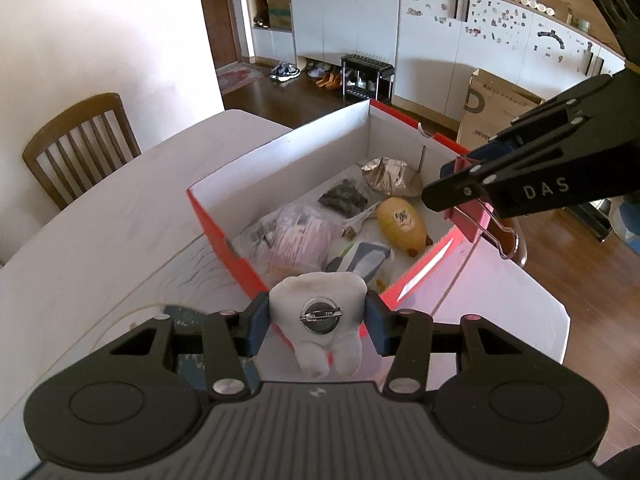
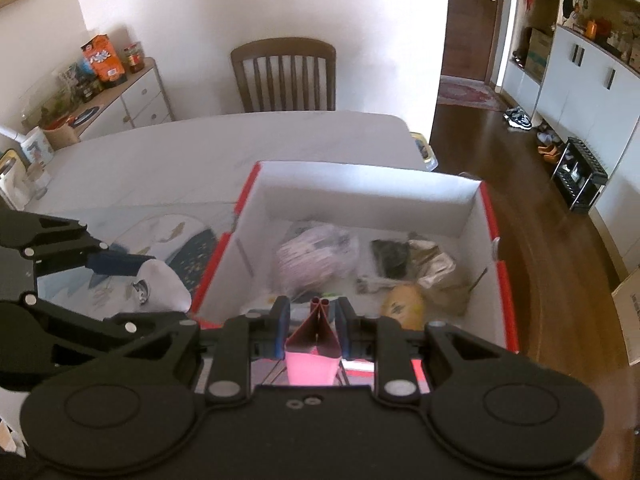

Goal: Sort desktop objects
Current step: 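Carry the tooth plush and pink clip with both grippers into the shoebox, then lower the plush and clip into the box and open both grippers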

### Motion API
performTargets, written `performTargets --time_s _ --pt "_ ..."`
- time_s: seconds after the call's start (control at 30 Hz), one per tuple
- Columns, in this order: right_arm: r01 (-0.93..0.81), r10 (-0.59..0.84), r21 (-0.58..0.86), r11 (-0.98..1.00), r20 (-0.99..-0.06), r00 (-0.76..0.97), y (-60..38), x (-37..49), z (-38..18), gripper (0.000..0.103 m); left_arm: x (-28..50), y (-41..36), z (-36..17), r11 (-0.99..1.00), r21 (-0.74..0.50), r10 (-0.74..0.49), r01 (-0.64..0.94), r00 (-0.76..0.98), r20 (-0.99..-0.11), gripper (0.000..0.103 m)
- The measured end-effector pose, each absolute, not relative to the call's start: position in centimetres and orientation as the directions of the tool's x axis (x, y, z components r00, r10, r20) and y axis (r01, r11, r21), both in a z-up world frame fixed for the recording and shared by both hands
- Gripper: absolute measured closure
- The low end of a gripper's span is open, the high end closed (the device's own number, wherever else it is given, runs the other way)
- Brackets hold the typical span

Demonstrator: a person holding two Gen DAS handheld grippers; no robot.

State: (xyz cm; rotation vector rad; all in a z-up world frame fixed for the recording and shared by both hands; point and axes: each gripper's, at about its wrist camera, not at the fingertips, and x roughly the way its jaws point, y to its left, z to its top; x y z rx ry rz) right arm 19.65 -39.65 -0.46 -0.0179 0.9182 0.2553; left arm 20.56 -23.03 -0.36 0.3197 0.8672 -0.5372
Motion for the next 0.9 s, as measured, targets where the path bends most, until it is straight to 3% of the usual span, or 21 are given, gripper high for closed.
performTargets --time_s 0.9 --pt "-0.181 0.208 0.133 0.974 -0.843 0.496 -42.8 30.1 -8.0 0.08 28.5 -28.7 -5.9 0.835 0.052 -0.239 0.547 0.447 -0.862 0.054"
